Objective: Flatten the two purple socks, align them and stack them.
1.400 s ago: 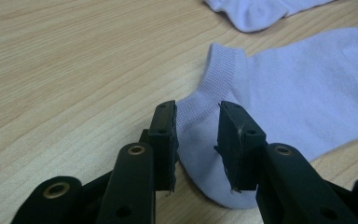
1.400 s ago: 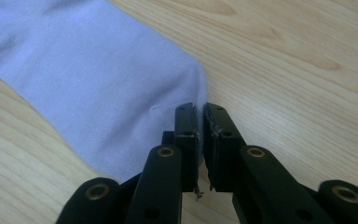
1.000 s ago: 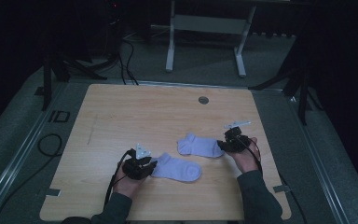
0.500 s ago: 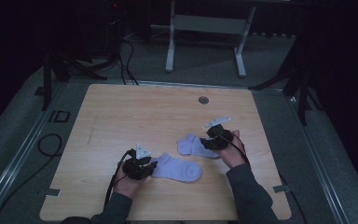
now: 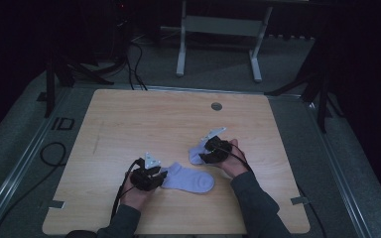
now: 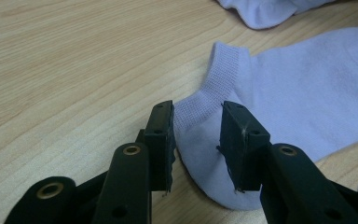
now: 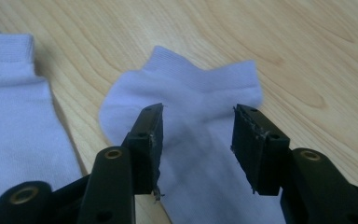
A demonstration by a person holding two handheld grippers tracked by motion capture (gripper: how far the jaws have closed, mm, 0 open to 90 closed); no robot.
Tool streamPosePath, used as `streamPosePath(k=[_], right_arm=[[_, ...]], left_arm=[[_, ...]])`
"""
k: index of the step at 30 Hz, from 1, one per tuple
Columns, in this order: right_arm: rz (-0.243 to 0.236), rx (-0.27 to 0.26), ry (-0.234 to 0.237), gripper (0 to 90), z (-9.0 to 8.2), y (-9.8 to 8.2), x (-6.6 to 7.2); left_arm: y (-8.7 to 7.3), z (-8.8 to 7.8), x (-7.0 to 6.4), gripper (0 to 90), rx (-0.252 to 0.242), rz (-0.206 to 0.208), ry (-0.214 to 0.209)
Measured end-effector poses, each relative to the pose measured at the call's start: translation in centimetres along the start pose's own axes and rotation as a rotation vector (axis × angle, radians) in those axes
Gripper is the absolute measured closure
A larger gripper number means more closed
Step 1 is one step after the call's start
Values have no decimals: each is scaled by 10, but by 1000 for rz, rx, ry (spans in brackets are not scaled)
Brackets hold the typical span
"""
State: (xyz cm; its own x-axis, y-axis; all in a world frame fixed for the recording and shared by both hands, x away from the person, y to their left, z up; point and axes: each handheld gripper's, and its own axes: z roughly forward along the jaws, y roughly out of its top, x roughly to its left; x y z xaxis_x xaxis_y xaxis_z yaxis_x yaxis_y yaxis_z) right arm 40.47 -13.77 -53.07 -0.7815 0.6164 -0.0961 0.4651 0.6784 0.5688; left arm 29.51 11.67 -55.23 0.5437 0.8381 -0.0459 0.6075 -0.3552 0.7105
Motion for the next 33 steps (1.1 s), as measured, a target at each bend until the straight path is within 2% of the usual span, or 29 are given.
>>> streamPosePath(k=[4,6,10,14,15,21,25,26,28,29,33], right_arm=[[-20,7,19,516,8,1,1],[-20,27,30,511,13,0,0],[18,17,75,524,15,-2,-5],[29,23,82,542,15,-1,-7],[35,26,73,601,15,-1,-9],[51,35,55,788,14,0,-9],[60,38,51,843,14,1,-8],[81,33,54,860,14,0,-9],[90,25,59,863,14,-1,-10],[125,13,70,866,13,-3,-12],[172,-40,87,868,4,-5,-12]], left_arm=[[0,0,0,645,1,1,-1],[0,0,0,645,1,0,-1],[0,0,0,645,0,-2,0],[0,0,0,644,1,-1,-1],[0,-1,-1,645,1,1,-1],[0,-1,-1,645,0,-1,-5],[0,-1,-1,644,4,1,-8],[0,-1,-1,644,7,3,-11],[0,-2,-1,645,8,4,-12],[-1,-2,-1,645,9,4,-11],[-1,-2,0,645,11,0,-11]])
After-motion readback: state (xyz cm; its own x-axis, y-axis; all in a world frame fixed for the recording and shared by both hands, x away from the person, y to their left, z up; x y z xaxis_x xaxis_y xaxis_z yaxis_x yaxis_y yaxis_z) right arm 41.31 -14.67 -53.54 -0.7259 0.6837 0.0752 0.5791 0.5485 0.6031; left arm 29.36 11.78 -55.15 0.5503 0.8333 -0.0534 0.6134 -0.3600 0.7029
